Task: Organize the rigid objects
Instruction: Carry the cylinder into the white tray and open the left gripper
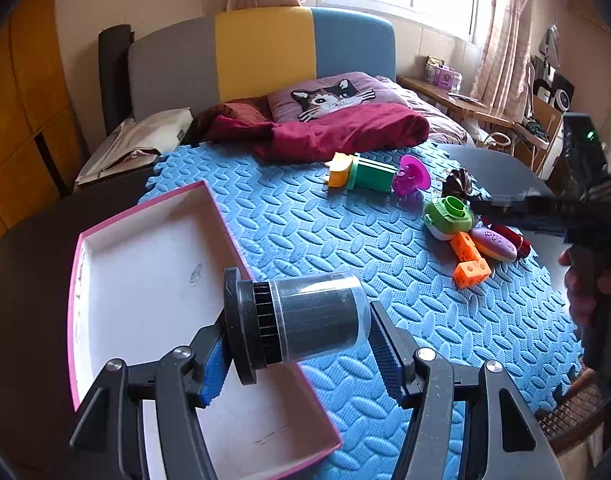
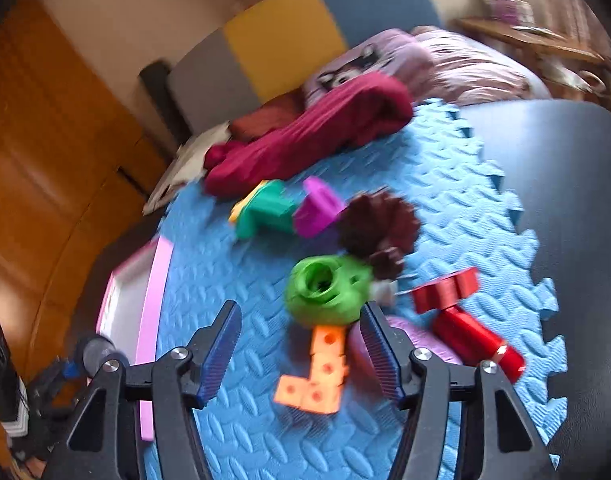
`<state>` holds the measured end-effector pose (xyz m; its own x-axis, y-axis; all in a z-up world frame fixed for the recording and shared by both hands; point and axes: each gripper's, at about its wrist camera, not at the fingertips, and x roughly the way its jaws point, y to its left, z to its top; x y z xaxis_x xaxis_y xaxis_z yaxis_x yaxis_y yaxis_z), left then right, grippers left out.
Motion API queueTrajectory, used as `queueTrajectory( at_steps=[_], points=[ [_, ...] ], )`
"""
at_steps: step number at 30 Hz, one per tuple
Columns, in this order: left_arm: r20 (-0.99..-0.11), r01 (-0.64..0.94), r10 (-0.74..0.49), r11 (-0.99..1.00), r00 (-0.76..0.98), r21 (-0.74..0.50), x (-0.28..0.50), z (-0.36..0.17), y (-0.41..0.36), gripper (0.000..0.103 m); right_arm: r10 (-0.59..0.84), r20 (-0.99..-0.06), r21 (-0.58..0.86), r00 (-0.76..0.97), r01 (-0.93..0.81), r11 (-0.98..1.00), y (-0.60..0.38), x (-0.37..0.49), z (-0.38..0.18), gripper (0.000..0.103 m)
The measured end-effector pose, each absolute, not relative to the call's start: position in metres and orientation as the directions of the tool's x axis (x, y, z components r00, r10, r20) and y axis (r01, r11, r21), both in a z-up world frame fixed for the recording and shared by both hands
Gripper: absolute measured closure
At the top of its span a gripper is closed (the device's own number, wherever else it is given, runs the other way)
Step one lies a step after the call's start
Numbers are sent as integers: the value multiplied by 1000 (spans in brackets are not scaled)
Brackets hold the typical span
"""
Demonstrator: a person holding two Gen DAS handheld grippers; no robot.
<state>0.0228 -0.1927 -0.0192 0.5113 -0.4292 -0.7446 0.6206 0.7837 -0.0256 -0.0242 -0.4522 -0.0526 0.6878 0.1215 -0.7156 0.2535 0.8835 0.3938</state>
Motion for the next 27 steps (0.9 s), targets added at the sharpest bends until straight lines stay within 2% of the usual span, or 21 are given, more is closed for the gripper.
queueTrajectory(
  at_steps=[4,8,12,13,14,15,20,27],
  points=[
    [-738,594,-428,803,522,-45,25,-15,-173,40,104,-789,308,605,244,920,-426,-21,-68,42],
    [-729,554,-419,830,540,-67,32,-9,-148,40,50,-814,249,579,269,930,-415,-22,-76,42],
    [-738,481,-416,865,532,-141,61,-9,-120,40,1,-842,196,539,305,932,-416,-20,-83,42],
    [-736,458,-396,879,550,-131,69,-10,-116,40,-9,-854,182,521,315,932,-419,-18,-86,47],
    [-736,432,-365,895,571,-109,77,-12,-112,40,-30,-864,155,503,321,934,-419,-17,-90,56],
    [-739,410,-332,908,586,-84,89,-16,-109,40,-58,-861,122,505,316,941,-417,-16,-88,59],
    [-771,335,-252,941,585,-54,133,-38,-101,40,-116,-854,37,507,282,959,-407,-13,-92,62],
    [-777,301,-231,952,586,-56,165,-47,-98,40,-114,-848,45,518,285,957,-409,-12,-93,61]
  ],
)
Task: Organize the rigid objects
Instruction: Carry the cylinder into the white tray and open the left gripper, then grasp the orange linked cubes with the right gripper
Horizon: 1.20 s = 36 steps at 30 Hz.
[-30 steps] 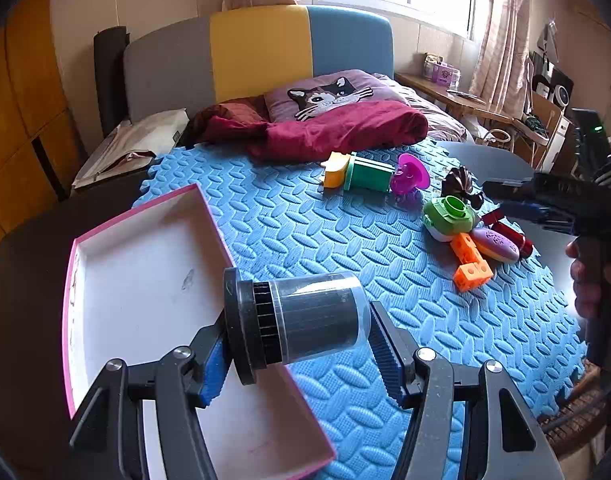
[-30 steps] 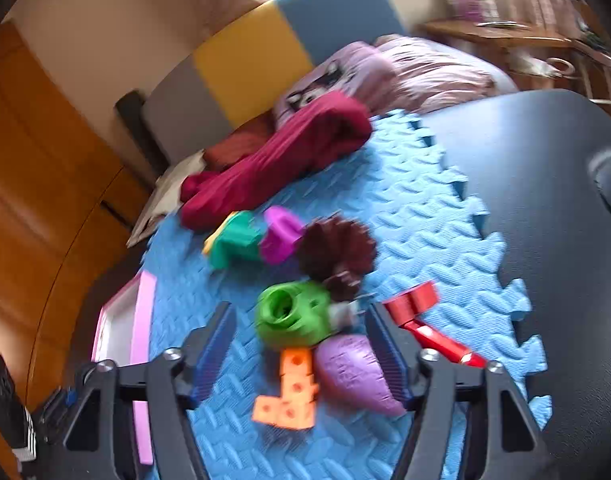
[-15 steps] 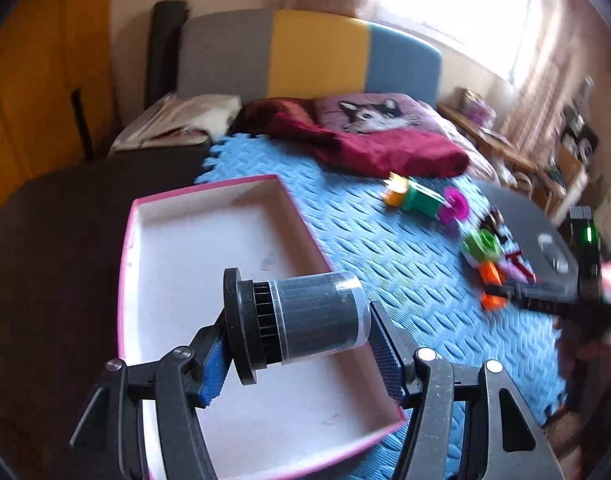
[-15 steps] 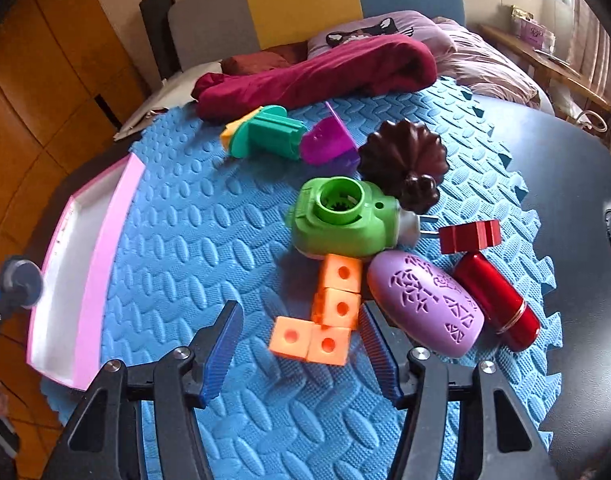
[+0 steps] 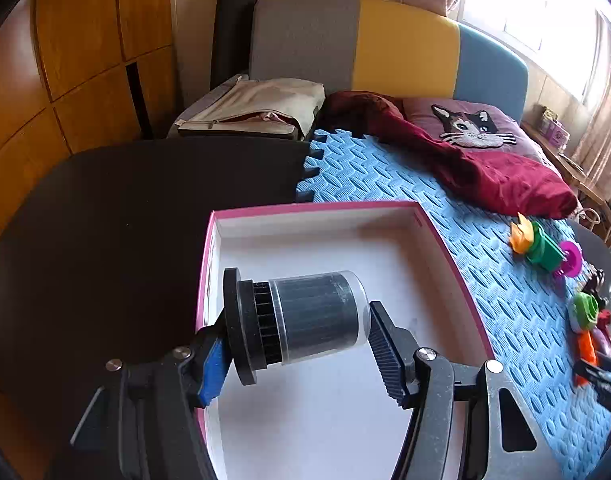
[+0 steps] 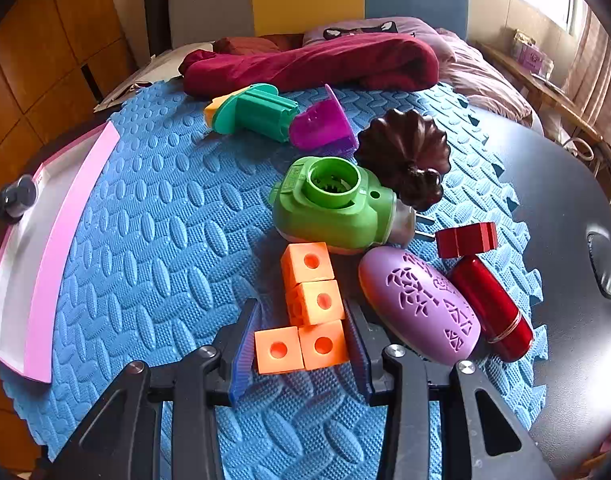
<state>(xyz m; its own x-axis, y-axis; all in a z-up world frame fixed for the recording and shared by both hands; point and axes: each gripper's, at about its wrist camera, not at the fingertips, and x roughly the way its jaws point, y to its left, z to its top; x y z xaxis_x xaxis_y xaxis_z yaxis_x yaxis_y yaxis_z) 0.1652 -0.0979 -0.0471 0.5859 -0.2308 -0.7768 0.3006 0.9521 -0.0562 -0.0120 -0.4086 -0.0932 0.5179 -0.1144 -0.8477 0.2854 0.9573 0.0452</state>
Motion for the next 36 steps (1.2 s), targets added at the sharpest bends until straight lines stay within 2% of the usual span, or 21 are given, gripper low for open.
queueTrajectory(
  at_steps=[7,12,13,26,36],
  points=[
    [-783,313,-269,945,561,-100,183,-50,-121,38,-126,-841,30,526,277,960,-406,-12,-93,62],
    [-769,308,-287,943,572,-123,177,-46,-119,21,-131,-836,19,533,268,963,-405,-11,-93,62],
    [-765,309,-285,944,578,-118,173,-44,-117,20,-132,-835,17,534,265,964,-404,-11,-93,62],
    [-755,260,-217,963,618,-64,76,-47,-68,21,-155,-830,-10,536,263,965,-401,-9,-92,62],
    [-751,240,-169,971,638,-14,47,-39,-68,21,-145,-823,-19,549,229,973,-383,-13,-92,62]
  ],
)
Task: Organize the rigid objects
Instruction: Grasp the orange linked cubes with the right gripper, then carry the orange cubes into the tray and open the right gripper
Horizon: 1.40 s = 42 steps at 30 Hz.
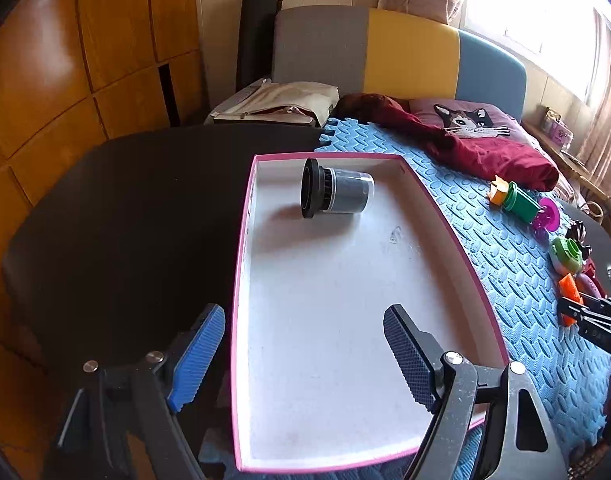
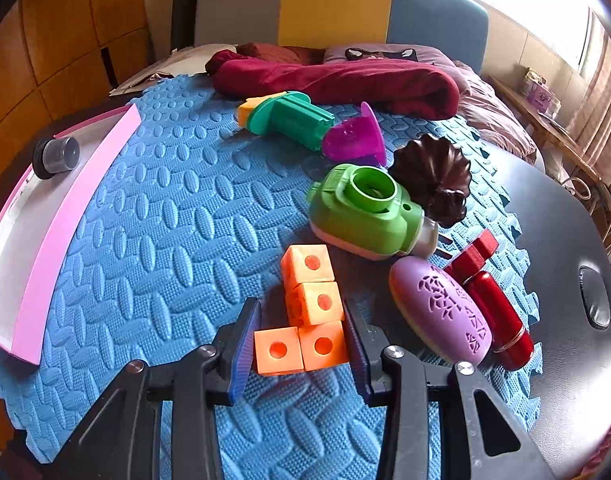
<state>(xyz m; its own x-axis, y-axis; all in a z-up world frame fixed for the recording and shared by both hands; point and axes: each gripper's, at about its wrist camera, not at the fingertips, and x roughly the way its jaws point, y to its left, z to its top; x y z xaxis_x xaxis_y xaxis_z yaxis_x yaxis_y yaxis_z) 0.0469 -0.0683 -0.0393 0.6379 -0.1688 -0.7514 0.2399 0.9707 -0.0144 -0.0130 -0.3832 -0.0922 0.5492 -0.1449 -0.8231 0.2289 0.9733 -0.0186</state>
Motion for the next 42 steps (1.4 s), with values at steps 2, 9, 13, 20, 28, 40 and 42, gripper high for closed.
queueTrajectory(
  at_steps=[2,9,13,20,28,40,42],
  points=[
    [-749,236,-170,971,640,-19,44,-37,-67,21,-125,-828,6,547,232,973,-382,-15,-92,62],
    [-746,240,-182,970,640,-31,37,-32,-67,21,-104,-823,32,558,229,973,-363,-21,-91,62],
    [-743,244,-187,969,643,-33,34,-31,-66,21,-67,-815,68,576,210,975,-349,-20,-89,62],
    [-743,243,-194,969,641,-44,33,-31,-62,21,-55,-814,57,578,173,983,-324,-14,-91,62],
    [-748,232,-191,971,635,-51,34,-34,-57,21,7,-782,108,623,125,986,-304,-4,-67,62],
    [-754,189,-184,979,631,-81,40,-40,-37,21,130,-741,91,659,-93,992,-227,40,-31,62],
    [-754,179,-181,980,632,-85,41,-41,-34,21,141,-741,88,656,-113,990,-220,50,-30,62]
  ],
)
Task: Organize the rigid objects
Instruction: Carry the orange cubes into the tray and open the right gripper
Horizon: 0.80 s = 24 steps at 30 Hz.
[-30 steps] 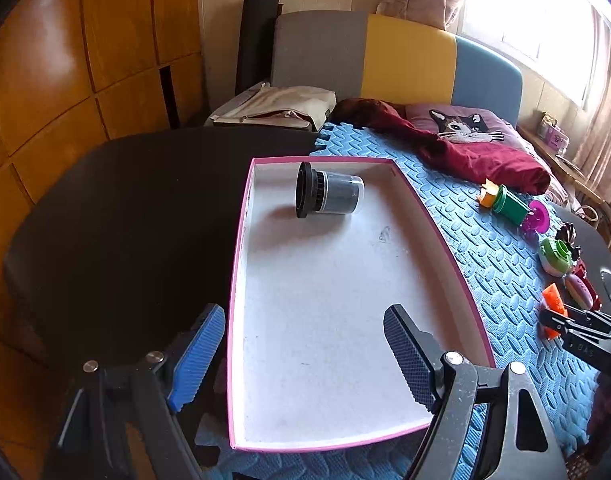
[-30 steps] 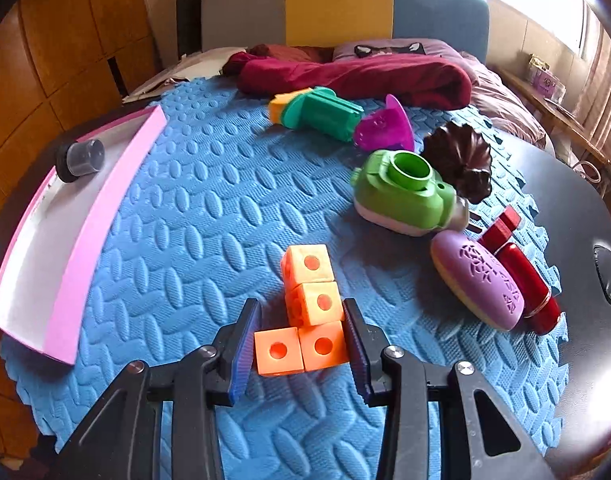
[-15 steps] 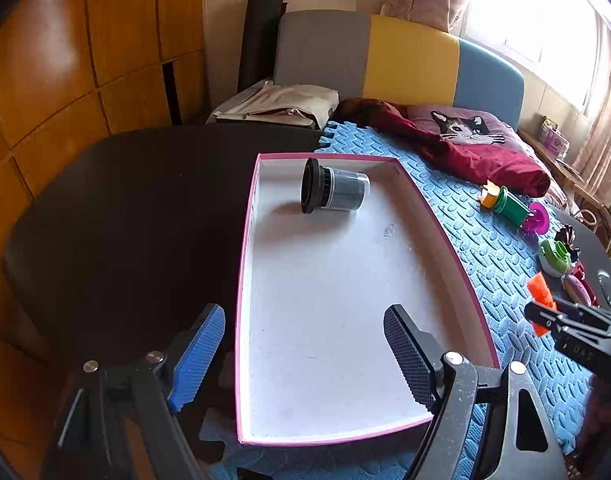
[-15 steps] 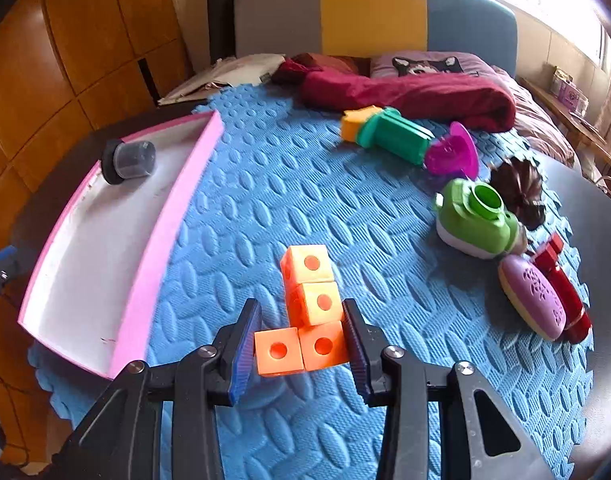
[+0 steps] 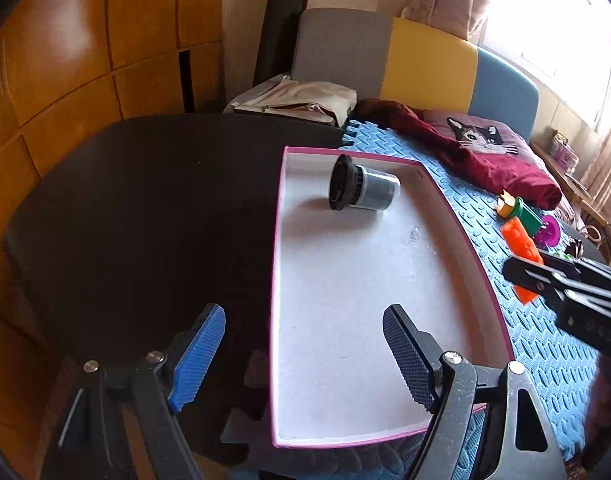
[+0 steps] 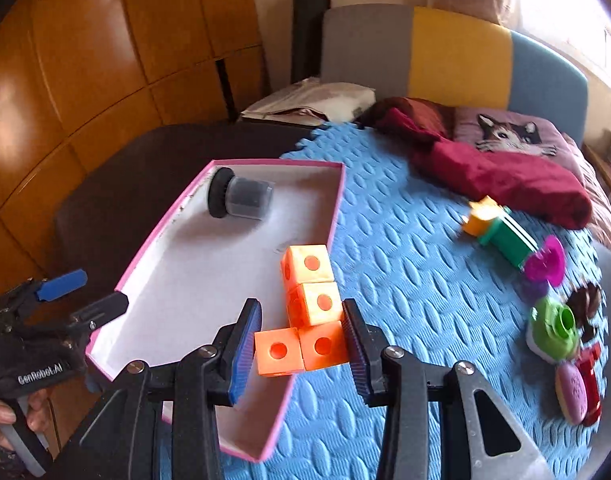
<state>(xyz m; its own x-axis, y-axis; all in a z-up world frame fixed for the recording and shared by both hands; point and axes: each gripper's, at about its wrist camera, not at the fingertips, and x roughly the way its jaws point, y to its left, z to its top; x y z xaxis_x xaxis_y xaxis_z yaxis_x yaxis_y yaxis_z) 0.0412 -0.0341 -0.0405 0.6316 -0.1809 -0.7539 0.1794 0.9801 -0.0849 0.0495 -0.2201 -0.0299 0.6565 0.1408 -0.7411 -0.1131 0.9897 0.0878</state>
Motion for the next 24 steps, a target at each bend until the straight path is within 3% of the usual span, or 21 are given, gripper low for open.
queueTrajectory(
  at_steps=[11,24],
  points=[
    [-763,160,-172,983,623,-91,46,-47,-25,21,65,-799,-7,597,-119,993,-199,138,-68,62],
    [-772,161,-165,984,614,-82,45,-52,-29,22,103,-766,73,635,-73,995,-209,114,-58,57]
  ],
)
